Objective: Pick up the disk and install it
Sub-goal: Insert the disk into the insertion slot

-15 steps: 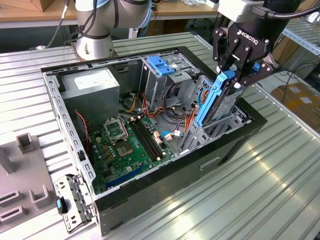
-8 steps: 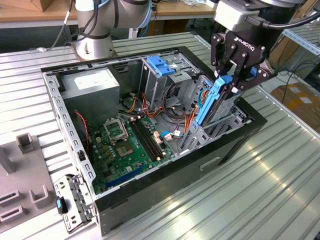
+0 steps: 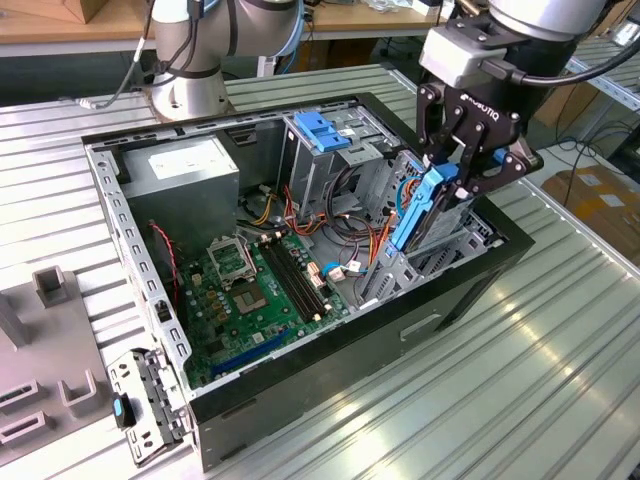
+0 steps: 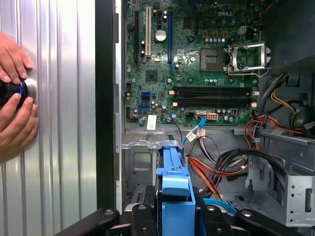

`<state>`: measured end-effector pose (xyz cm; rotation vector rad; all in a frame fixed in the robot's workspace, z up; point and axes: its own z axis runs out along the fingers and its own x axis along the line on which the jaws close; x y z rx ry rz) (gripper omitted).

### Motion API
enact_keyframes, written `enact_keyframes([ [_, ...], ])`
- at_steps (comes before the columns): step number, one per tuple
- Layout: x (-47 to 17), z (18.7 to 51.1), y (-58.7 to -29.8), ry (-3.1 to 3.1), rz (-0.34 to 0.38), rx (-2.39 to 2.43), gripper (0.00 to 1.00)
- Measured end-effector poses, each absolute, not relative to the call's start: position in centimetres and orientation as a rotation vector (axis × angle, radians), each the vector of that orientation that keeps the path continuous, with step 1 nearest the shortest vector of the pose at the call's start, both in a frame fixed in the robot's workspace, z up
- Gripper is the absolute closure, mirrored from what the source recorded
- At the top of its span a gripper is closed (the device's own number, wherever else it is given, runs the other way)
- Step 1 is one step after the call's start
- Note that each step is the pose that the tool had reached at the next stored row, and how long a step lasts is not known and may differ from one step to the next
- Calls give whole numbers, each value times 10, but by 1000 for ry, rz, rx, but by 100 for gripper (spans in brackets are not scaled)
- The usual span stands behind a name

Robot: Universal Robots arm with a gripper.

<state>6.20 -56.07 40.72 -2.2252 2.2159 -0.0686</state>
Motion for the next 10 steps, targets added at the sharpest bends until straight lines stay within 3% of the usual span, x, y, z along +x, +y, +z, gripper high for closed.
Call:
enact_keyframes([
  [10, 62, 381, -562, 2216, -69, -2225, 63],
])
